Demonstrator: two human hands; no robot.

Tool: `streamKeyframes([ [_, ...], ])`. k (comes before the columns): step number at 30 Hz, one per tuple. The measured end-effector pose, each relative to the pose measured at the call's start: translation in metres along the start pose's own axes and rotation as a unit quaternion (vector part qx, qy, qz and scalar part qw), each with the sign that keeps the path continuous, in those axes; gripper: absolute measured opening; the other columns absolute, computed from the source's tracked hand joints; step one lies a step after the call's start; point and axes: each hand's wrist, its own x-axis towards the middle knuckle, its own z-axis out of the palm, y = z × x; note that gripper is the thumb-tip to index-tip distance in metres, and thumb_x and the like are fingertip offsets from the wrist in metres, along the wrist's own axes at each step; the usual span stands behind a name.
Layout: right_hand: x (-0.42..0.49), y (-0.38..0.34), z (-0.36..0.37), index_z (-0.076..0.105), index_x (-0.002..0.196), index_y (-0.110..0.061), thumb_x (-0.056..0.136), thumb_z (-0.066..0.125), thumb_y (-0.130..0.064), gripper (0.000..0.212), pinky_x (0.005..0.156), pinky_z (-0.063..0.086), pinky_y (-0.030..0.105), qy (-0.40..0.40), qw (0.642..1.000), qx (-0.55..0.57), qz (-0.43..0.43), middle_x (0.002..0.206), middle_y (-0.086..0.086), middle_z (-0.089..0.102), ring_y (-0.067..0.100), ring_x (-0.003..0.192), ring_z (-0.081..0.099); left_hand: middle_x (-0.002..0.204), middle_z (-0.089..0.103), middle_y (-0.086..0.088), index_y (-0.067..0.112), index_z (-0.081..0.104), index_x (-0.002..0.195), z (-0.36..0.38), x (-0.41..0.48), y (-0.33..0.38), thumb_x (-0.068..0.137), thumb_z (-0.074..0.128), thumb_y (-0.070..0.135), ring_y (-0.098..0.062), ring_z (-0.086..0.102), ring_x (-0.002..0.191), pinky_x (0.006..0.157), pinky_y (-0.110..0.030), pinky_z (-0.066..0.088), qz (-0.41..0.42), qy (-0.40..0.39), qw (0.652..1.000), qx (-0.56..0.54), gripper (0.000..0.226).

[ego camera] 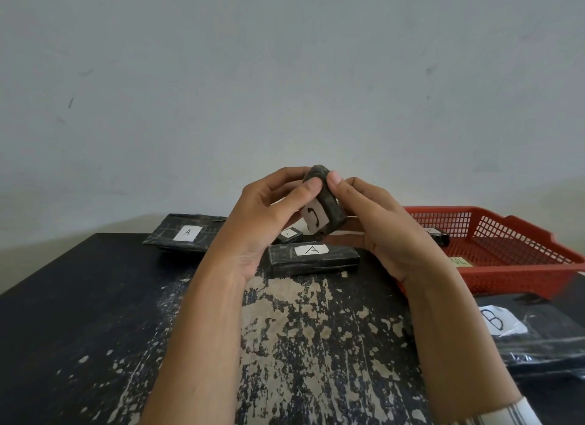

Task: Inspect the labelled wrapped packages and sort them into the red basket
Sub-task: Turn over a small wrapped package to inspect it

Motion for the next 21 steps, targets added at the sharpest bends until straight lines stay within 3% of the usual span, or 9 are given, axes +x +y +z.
streamKeyframes([
  [3,0.001,0.002,0.004,0.068,0.12,-0.017,0.1,0.044,-0.063,0.056,0.078,0.064,0.032,0.022,0.999,-0.048,-0.003,0.105,0.004,0.078,0.016,0.093,0.079,0.097,0.08,0.0,0.026,0.073,0.102,0.001,0.005,-0.003,0.088,0.071,0.041,-0.016,0.073,0.104,0.097,-0.034,0.056,-0.022,0.04,0.999,-0.004,0.021],
  [6,0.003,0.007,0.01,0.064,0.12,-0.025,0.096,0.035,-0.072,0.06,0.093,0.061,0.04,0.084,0.99,-0.104,-0.05,0.115,-0.006,0.072,0.012,0.105,0.071,0.091,0.079,0.003,0.026,0.068,0.096,0.003,0.009,-0.005,0.097,0.065,0.041,-0.015,0.075,0.093,0.087,-0.032,0.059,-0.046,0.089,0.994,-0.036,0.015],
  [8,0.003,0.008,0.013,0.057,0.124,-0.029,0.091,0.041,-0.072,0.056,0.094,0.061,0.037,0.139,0.972,-0.14,-0.125,0.122,-0.015,0.065,0.002,0.106,0.066,0.095,0.078,0.0,0.022,0.065,0.1,0.004,0.009,-0.008,0.099,0.062,0.044,-0.015,0.077,0.087,0.083,-0.033,0.061,-0.066,0.115,0.989,-0.066,0.022],
  [11,0.0,0.012,0.014,0.052,0.136,-0.035,0.09,0.072,-0.052,0.053,0.091,0.054,0.018,0.146,0.94,-0.231,-0.204,0.133,-0.018,0.058,-0.006,0.11,0.06,0.112,0.074,-0.012,0.012,0.061,0.118,0.006,0.009,-0.009,0.104,0.054,0.044,-0.02,0.078,0.085,0.077,-0.034,0.064,-0.101,0.126,0.98,-0.118,0.036],
  [15,-0.001,0.019,0.013,0.045,0.151,-0.03,0.082,0.086,-0.035,0.08,0.099,0.046,0.026,0.146,0.89,-0.361,-0.238,0.142,-0.012,0.056,0.007,0.126,0.053,0.118,0.073,-0.02,0.009,0.06,0.131,0.016,0.01,-0.009,0.108,0.044,0.045,-0.033,0.077,0.09,0.061,-0.03,0.061,-0.134,0.106,0.977,-0.126,0.045],
  [18,-0.003,0.015,0.001,0.048,0.15,-0.024,0.08,0.085,-0.022,0.08,0.098,0.05,0.03,0.149,0.871,-0.401,-0.243,0.141,-0.005,0.057,0.017,0.125,0.058,0.117,0.075,-0.018,0.011,0.061,0.132,0.029,0.007,-0.01,0.111,0.038,0.042,-0.027,0.077,0.083,0.063,-0.032,0.062,-0.149,0.076,0.978,-0.127,0.044],
  [21,-0.009,0.009,-0.022,0.05,0.149,-0.022,0.08,0.083,-0.016,0.077,0.091,0.052,0.029,0.145,0.868,-0.421,-0.219,0.133,0.0,0.058,0.017,0.115,0.06,0.118,0.075,-0.014,0.011,0.061,0.132,0.046,0.008,-0.009,0.111,0.039,0.04,-0.024,0.078,0.086,0.07,-0.033,0.064,-0.162,0.055,0.979,-0.11,0.041],
])
